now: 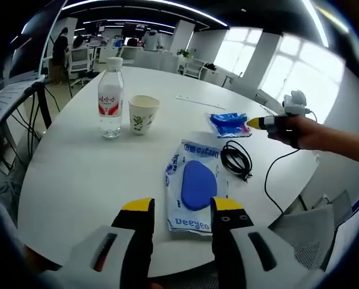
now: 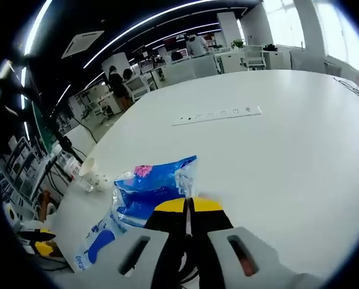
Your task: Arrange the tabletop items into an orderly group along one side of the table until the central work area is clear of visible clutter.
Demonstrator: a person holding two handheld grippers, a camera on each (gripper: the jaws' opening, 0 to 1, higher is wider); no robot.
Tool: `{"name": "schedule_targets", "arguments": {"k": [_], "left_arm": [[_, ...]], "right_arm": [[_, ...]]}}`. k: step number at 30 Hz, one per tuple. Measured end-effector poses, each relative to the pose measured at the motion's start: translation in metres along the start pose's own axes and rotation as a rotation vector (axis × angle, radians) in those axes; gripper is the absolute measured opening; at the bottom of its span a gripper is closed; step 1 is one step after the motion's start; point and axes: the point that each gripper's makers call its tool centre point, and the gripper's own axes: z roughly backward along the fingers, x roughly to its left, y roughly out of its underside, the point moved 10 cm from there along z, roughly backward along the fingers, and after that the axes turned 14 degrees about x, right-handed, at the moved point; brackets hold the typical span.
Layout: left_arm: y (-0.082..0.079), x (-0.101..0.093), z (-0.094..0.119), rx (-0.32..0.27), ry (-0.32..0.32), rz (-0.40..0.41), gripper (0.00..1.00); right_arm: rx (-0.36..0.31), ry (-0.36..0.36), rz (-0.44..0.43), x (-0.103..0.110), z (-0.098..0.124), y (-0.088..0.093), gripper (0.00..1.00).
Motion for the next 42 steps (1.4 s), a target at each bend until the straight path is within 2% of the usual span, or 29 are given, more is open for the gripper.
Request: {"name": "schedule_targets", "arguments": {"k": [8,12,20,34,42], "left_arm": [[0.001,0.001,0.001,0.007,-0.005,0.008,0.36],[0.000,0.001,0.001,0.011,-0.006,0.005,0.36],[-0.001,0.003,0.001,0.019,-0.011,0.004,0.36],[0.001,0.003,0.002,0.033,-0.022,0.008,0.36],[0.002,0.005,0.004,0.036,-0.035,0.006,0.36]], "right_arm": [[0.016,0.024,-0.040,-0.006,-0.011,0.002,0.00],[0.035,0.045,-0.038,0.003,-0.005,0.012,0.00],[0.045,0.062,-0.084,0.002,-0.003,0.016,0.00],[0.055,0.103,-0.130,-0.011,-0.009,0.010,0.00],[0.059,0.111,-0.124,-0.014,-0.012,0.006,0.00]]}}
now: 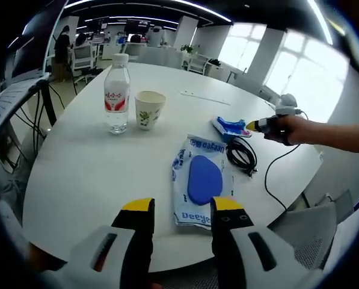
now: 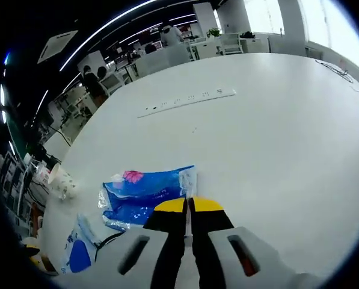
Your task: Arrange the tabletop items into an orderly group along one side of the table until the central work area is clear of visible clutter.
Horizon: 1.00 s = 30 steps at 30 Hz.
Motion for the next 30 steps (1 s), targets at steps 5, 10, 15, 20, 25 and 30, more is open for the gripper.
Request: {"name": "schedule_targets", "arguments": {"k": [5,10,15,20,25,30], "left_arm": [[-0.001,-0.001,0.000,-0.004,0.007,-0.008,0.36],[-0.003,-0.002,0.001,-0.010,0.000,-0.011,0.36],[-0.002,-0.001,0.002,-0.011,-0.004,-0.009,0.36],[0.001,-0.001,0.003,-0.012,-0.005,-0.002,0.36],[0.003,0.000,0.005,-0.015,-0.011,0.005,0.36],[0.005,0.003,0.006,-0.013,-0.018,0.011,0.36]], "right_arm": [[0.000,0.002,0.001,-0.001,-0.002,-0.004,0.00],[0.001,0.009,0.008,-0.003,-0.003,-0.007,0.00],[-0.004,0.021,-0.008,-0.008,-0.003,-0.009,0.00],[0.004,0.026,0.001,-0.010,-0.005,-0.011,0.00],[0.005,0.028,0.012,-0.011,-0.007,-0.012,0.01],[0.007,0.029,0.025,-0.010,-0.005,-0.011,0.01]]}}
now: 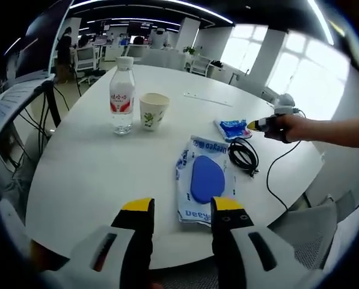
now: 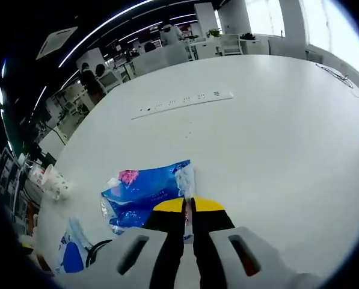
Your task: Arrange the tabletop items into an orderly group along one side of the table until the central work area is clear of visible clutter.
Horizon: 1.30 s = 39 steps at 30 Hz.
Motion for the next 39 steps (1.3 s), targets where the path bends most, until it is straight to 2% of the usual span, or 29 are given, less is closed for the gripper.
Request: {"name": "schedule_targets", "arguments": {"k": [11,39], "left_arm": [[0.002,-0.001,0.000,0.001,0.000,0.008,0.36],[0.005,-0.004,-0.002,0.000,0.010,0.019,0.36]], "right_arm": [[0.011,0.009,0.048,-0.003,0.004,0.002,0.01],[0.006,0.019,0.029,-0.019,0.018,0.001,0.03]]}}
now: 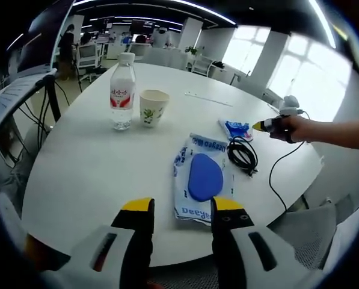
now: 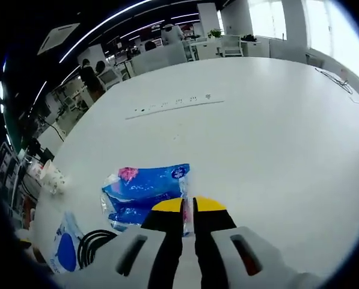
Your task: Arrange the tabletop items into an orderly group along one side of the table until the central work area is clear of visible clutter.
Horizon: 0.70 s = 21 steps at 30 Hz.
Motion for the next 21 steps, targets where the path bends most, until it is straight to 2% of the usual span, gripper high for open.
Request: {"name": "schedule_targets", "arguments": {"k": [16,21], "left_arm": [[0.004,-0.004,-0.002,0.008,0.003,-0.004,0.36],[0.005,-0.003,-0.004,0.021,-0.003,-0.007,0.35]], "right_arm": [[0.008,0.002,0.017,-0.003,0.007,0.012,0.05],[0.029,-0.017,0.044,0.005,0.009,0.020,0.08]]}}
